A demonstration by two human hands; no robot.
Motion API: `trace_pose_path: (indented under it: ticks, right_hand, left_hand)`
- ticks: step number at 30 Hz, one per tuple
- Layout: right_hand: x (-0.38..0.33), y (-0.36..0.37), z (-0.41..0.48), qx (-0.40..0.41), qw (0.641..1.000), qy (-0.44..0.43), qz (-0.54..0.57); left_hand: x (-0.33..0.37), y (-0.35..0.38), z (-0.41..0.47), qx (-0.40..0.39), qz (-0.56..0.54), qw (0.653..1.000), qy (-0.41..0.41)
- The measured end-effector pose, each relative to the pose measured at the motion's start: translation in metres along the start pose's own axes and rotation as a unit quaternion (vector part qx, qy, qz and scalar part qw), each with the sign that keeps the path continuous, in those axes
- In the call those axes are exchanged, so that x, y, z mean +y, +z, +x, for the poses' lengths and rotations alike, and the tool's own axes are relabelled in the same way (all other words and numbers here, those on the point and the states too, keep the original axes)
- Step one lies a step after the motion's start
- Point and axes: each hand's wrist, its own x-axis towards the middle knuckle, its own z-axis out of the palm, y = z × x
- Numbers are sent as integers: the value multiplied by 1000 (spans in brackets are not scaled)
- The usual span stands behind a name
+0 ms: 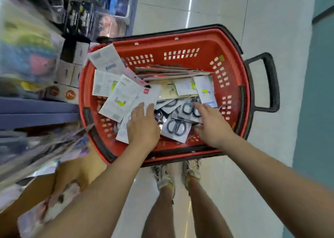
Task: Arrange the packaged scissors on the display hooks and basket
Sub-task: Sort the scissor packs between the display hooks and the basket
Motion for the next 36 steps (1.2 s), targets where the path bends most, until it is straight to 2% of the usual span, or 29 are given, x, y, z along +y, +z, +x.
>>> trace_pose_path:
  ticks: [3,5,7,10,13,15,18,21,23,27,29,31,32,34,36]
  right_hand:
    - [10,27,40,-42,998,-8,-49]
    - [14,38,53,-51,997,-4,-59]
    - [15,42,57,-41,997,0,-62]
    - [9,34,50,-16,998,-7,-57]
    - [2,15,32,54,997,-45,-13]
    - [-3,3,17,101,992,-68,34]
    - [-14,1,-7,148,981,-100,72]
    - [-24,2,-20,186,970,-112,105]
    - [-29,-5,-25,222,956,-113,153]
    - [-43,-19,-33,291,920,-147,219]
    - [-51,-17,-33,284,911,-183,237]
    - [-59,-10,-30,241,906,-221,269]
    - [-63,-5,-29,211,906,-238,280]
    - [-70,5,-28,143,909,-252,299]
    - [-75,11,-26,102,906,-233,338]
  left_hand:
    - [-11,19,29,-33,-1,998,-55]
    - [-14,25,36,-18,16,998,-51]
    - [-14,18,35,32,6,999,-34]
    - [-20,-12,30,124,-62,989,-54]
    - [-39,-35,31,189,-160,965,-84]
    - [-54,-35,38,203,-147,963,-99]
    - [-72,-28,54,172,-118,968,-141]
    - [-75,-21,67,78,-133,976,-155]
    - [-69,-19,64,44,-173,970,-164]
    - [-52,-33,34,101,-242,953,-155]
    - [-40,-48,11,114,-316,934,-123]
    - [-30,-55,-8,120,-380,913,-90]
    - [-25,-54,-16,112,-432,891,-86]
    - [-11,-51,-25,64,-573,808,-117]
    - [4,-55,-26,18,-693,699,-172]
